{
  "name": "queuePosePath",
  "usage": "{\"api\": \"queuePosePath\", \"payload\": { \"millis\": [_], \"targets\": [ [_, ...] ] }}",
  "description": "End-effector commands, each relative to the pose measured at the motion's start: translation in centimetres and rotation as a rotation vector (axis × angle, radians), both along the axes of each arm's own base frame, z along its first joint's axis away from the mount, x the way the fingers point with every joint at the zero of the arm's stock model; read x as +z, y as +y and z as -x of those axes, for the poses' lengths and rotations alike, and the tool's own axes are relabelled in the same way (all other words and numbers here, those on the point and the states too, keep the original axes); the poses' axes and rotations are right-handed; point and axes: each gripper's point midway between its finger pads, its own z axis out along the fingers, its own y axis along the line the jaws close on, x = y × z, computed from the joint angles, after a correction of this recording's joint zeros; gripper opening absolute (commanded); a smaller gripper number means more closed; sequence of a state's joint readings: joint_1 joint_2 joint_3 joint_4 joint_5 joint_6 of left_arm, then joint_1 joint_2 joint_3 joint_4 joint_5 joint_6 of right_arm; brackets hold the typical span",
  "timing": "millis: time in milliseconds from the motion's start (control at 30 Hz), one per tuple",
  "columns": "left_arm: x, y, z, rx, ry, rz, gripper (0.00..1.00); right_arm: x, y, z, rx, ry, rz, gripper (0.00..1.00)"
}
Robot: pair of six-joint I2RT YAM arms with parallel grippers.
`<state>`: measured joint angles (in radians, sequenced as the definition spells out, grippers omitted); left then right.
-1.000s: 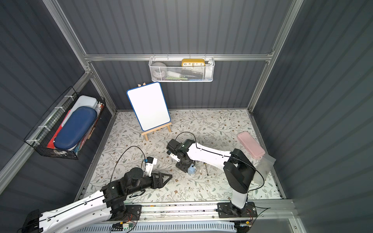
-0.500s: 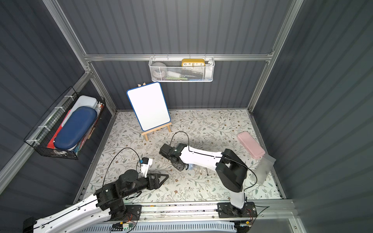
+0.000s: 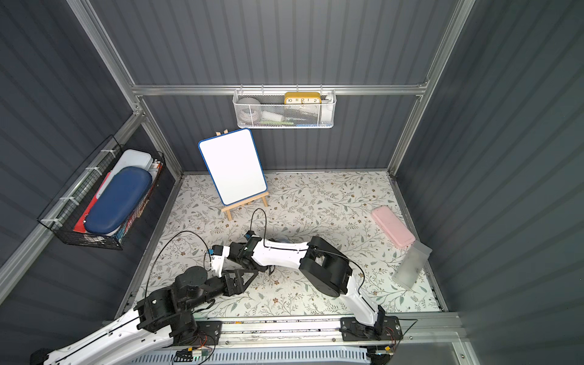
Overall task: Remove the battery from the alarm
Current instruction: Adjust the alarm at the center of the board.
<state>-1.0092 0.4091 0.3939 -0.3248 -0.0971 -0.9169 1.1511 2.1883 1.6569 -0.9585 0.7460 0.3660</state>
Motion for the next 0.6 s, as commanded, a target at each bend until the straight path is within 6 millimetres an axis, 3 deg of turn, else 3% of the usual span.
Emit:
{"api": "queuePosePath", "payload": {
  "millis": [0, 100, 300, 567],
  "targets": [
    [1.7, 0.7, -0.4, 0.04, -0.025, 0.033, 0.99, -4.0, 1.2, 2.6, -0.065, 0.145, -0.108, 0.51],
    [2.8, 1.0, -0.2, 0.035, -0.055, 0.058, 0.99, -4.6, 1.9, 3.0, -0.066, 0.18, -0.147, 0.52],
    [7.0, 2.1, 0.1, 0.044, -0.142, 0.134, 0.99, -5.7, 3.3, 4.3, -0.067, 0.272, -0.182, 0.57],
    [8.1, 1.9, 0.3, 0.031, -0.159, 0.155, 0.99, -6.2, 3.8, 4.7, -0.072, 0.299, -0.22, 0.59]
  ]
}}
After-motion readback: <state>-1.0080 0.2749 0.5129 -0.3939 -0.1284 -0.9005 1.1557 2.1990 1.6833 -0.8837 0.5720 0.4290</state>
